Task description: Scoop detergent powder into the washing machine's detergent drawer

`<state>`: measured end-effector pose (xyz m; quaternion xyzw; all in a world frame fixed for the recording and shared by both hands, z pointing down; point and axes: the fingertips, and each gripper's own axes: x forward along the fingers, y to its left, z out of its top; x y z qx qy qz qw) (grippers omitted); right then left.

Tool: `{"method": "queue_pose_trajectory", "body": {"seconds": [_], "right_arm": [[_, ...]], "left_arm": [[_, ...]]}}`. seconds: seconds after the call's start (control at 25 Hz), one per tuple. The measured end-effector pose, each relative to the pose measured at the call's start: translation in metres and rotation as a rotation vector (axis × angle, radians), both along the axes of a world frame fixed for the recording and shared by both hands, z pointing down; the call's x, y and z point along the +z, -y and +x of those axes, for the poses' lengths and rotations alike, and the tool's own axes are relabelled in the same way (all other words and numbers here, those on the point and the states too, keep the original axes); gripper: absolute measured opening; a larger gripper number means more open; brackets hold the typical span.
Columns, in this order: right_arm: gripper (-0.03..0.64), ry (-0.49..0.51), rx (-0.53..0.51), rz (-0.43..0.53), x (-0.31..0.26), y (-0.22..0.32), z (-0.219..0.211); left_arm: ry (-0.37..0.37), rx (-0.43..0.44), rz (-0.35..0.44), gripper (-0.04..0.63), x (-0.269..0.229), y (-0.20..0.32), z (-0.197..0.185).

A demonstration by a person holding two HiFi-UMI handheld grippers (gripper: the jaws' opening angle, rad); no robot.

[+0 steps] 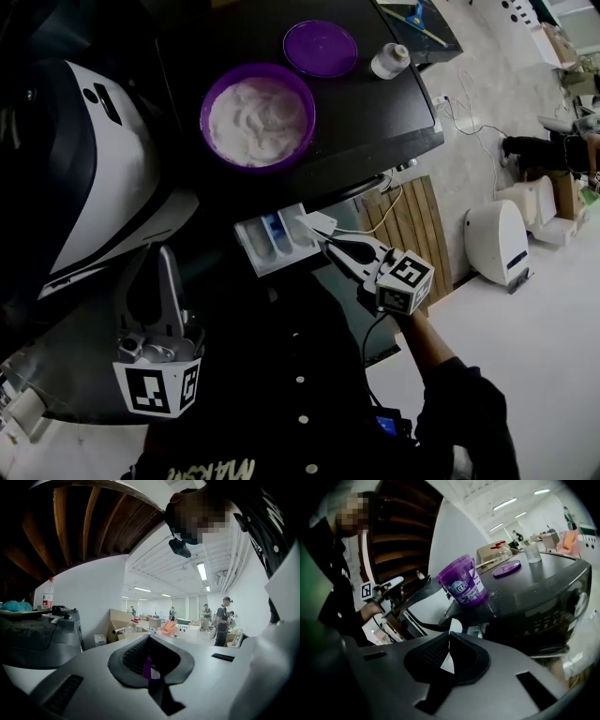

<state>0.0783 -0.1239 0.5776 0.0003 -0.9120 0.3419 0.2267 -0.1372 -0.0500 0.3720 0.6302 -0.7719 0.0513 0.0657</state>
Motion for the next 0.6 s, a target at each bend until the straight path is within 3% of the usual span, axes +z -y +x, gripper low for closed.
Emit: {"method": "queue_pose_trajectory", "body": {"seconds": [0.12,0.32,0.44,0.6], "right_arm": [[0.031,0.144,0.107,-0.088,-0.052,0.013,-0.007],[0.031,0.347,0.194,0.021,-0.148,0.048,-0.024],[0.031,0.339,0.166,0.177,-0.179,0.065,-0.045],[0.031,0.177,0.012,0.539,-0.182,0.085,-0.079]], "left_arm": [[0.01,-0.001,0.046,0.015,-0.014,0.005,-0.004],[0.024,0.005,0.124,0.015,-0.038,0.015,-0.011],[0.03,0.013,0.155,0.015,-0.049,0.019,-0.015],[0.04,0.015,0.194,0.015,-0.058,0.021,-0.019]]}}
